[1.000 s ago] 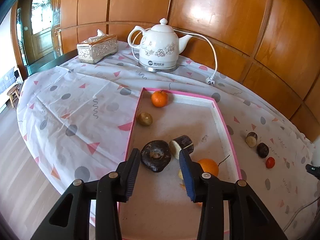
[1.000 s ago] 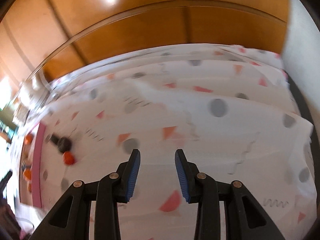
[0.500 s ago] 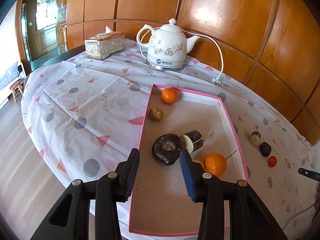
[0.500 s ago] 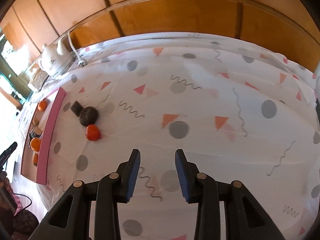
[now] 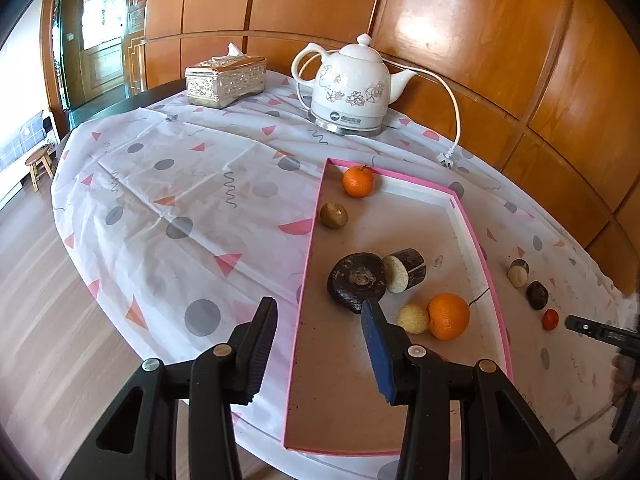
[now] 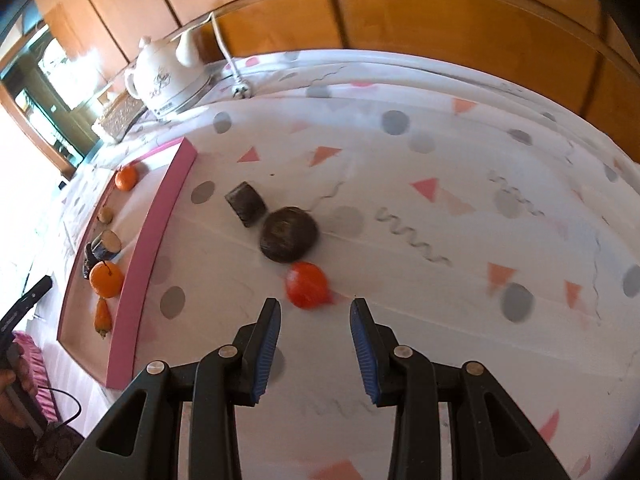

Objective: Organize fruits
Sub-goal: 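Move the right tool toward the red tomato on the cloth, then close the right tool on the red tomato, then carry the tomato into the pink tray and open the right tool, then withdraw the right tool from the tray back over the cloth, then move the left tool to the dark cylindrical slice on the cloth, then close the left tool on the dark cylindrical slice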

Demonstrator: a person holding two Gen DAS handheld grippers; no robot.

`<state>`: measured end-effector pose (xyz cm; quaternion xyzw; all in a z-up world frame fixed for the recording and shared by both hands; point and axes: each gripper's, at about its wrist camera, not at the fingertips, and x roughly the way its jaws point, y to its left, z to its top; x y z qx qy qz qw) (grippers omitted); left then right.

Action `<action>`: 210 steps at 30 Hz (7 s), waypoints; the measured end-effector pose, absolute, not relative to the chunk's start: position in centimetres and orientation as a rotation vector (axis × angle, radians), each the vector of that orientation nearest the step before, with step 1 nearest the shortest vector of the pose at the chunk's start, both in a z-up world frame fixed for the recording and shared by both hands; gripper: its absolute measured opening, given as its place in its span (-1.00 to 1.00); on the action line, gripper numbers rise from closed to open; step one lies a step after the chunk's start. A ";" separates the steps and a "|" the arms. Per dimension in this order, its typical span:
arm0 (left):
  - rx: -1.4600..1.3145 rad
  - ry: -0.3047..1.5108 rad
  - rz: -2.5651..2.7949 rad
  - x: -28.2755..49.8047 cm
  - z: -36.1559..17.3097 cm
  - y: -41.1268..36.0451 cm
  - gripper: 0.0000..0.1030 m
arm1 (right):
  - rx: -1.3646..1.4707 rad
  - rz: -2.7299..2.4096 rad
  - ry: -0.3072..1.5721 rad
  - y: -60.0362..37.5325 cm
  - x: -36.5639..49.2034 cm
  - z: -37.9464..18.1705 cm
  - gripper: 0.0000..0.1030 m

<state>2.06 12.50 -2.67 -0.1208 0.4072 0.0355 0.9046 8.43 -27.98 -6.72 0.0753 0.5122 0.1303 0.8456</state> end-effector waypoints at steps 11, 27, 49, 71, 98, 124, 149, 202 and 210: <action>-0.265 0.844 0.094 1.5 -3.0 13.5 -0.13 | 0.048 0.236 1.123 -25.3 10.3 -8.5 -0.31; -0.265 0.845 0.085 1.3 -3.1 13.2 -0.08 | 0.043 0.309 1.072 -22.5 8.2 -7.6 -0.45; -0.321 0.825 0.158 0.7 -3.0 15.6 0.04 | 0.019 0.561 0.984 -13.5 5.0 -4.1 -0.45; -0.336 0.833 0.187 0.7 -3.5 16.5 0.10 | -0.102 0.609 1.025 -7.6 4.1 -5.7 -0.29; -0.248 0.822 0.101 0.9 -2.5 12.9 0.11 | -0.044 0.444 0.940 -14.9 3.2 -3.2 -0.29; -0.148 0.820 0.003 2.0 -1.4 8.6 0.11 | -0.032 0.153 0.934 -28.2 2.6 -2.2 -0.29; -0.077 0.815 -0.117 3.6 -0.3 3.3 0.11 | 0.098 -0.205 0.987 -43.1 0.6 -3.1 -0.29; 0.029 1.079 -0.348 20.4 -8.0 -14.2 0.01 | 0.754 -0.755 0.911 -59.4 -5.6 -6.6 -0.29; 0.051 1.007 -0.379 18.1 -6.2 -14.1 -0.30 | 0.746 -0.759 0.913 -59.5 -5.6 -6.5 -0.29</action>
